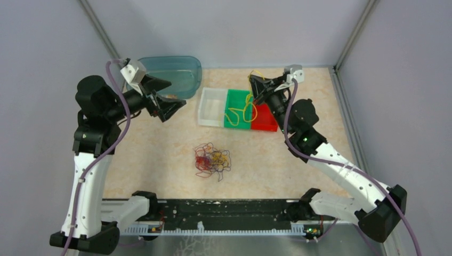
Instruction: Untangle the cables
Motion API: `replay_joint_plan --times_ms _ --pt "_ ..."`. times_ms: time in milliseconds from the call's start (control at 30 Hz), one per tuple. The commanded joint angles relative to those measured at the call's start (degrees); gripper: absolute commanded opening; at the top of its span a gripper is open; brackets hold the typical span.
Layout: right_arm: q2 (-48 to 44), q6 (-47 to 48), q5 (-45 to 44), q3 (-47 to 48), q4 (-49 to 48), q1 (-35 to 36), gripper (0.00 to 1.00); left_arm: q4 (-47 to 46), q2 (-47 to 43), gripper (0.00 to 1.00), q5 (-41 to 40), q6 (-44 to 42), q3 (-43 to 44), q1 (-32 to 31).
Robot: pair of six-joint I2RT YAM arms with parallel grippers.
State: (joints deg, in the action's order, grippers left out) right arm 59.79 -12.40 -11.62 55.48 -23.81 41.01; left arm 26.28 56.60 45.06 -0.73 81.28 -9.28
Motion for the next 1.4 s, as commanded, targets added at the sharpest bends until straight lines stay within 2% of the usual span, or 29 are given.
replay_joint_plan --times_ms 0,133,333,700,1367 --pt "-2.4 0.2 -2.3 2.3 -0.3 -2.5 0.0 1.1 -0.2 0.99 -0.7 -2.0 -1.2 -0.3" --pt "-1.6 -3.3 0.2 6.3 -0.2 -6.1 0.0 1.3 -0.6 0.99 -1.0 -2.7 -1.9 -0.3" --pt "0.5 1.6 -3.1 10.5 1.9 -6.6 0.0 2.3 -1.1 0.99 -1.0 -3.9 -2.5 -0.3" --pt "3.5 6.3 -6.8 8.0 0.8 -10.1 0.0 3.1 -1.5 0.99 -0.9 -4.4 -3.1 -0.3" --pt "6.8 1.3 -3.9 8.7 -0.8 -19.8 0.0 3.2 -2.3 0.99 -2.5 -5.7 -6.2 -0.3"
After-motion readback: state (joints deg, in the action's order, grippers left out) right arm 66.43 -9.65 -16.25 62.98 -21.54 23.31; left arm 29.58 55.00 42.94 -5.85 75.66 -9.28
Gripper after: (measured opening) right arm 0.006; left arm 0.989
